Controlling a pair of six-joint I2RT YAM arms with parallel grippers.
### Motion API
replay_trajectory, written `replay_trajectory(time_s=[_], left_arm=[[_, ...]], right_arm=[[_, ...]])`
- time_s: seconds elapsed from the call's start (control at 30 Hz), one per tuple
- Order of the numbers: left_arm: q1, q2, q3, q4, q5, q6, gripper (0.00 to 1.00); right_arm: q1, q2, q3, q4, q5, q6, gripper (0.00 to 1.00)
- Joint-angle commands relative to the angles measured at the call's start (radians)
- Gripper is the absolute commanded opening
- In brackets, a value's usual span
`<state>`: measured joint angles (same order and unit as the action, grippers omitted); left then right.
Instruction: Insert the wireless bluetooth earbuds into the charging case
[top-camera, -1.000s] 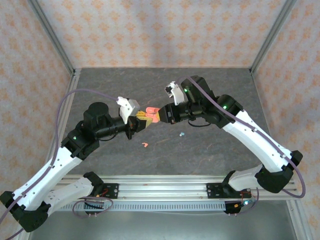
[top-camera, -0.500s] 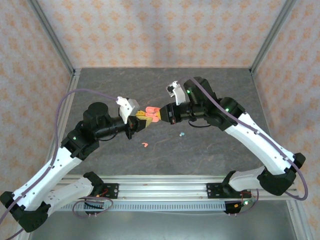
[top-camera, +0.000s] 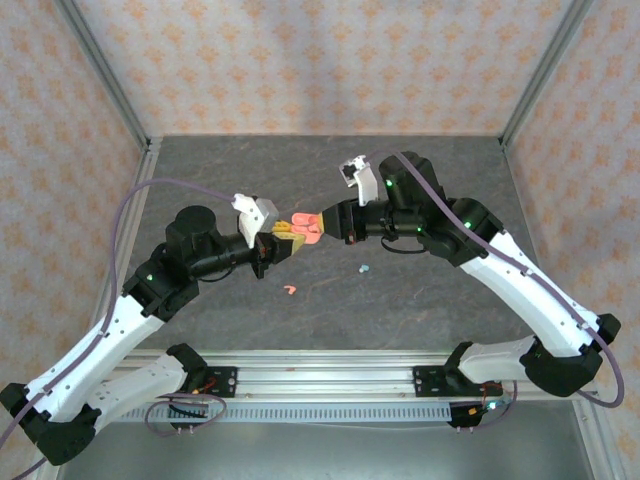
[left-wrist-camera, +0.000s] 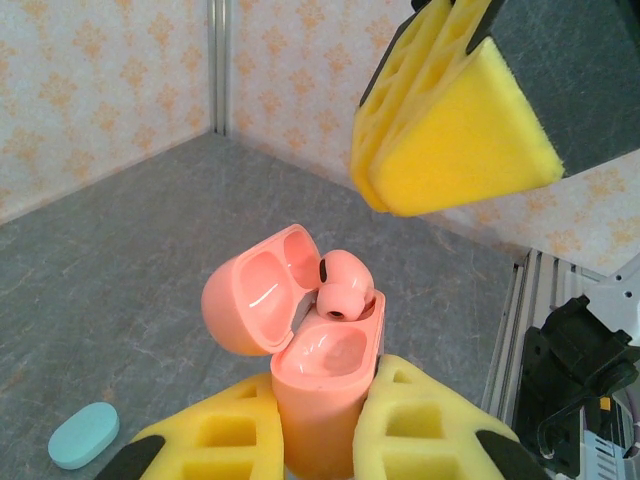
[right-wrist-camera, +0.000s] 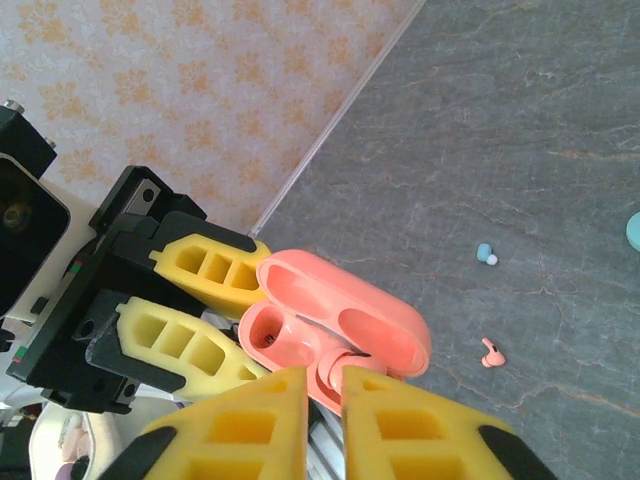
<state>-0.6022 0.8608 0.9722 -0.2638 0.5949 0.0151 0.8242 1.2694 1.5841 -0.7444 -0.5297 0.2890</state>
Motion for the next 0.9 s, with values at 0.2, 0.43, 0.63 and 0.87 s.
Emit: replay_trajectory(time_s=[0.2, 0.43, 0.63, 0.87], left_arm=[[-0.004, -0.006, -0.01, 0.056, 0.008, -0.01, 0.0], [-0.004, -0.009, -0.01, 0.057, 0.009, -0.015, 0.0], [-0.004, -0.011, -0.009, 0.059, 0.007, -0.017, 0.0], [-0.003, -0.005, -0.009, 0.067, 0.004, -0.017, 0.0]], right_arm=[[0.007, 0.032, 0.039, -0.037, -0.011, 0.01, 0.35], [0.007, 0.067, 0.033, -0.044, -0.044, 0.02, 0.36], [0.007, 0.079, 0.031, -0.059, -0.065, 0.02, 0.37], [0.007, 0.088, 0.045, -0.116, -0.079, 0.008, 0.39]])
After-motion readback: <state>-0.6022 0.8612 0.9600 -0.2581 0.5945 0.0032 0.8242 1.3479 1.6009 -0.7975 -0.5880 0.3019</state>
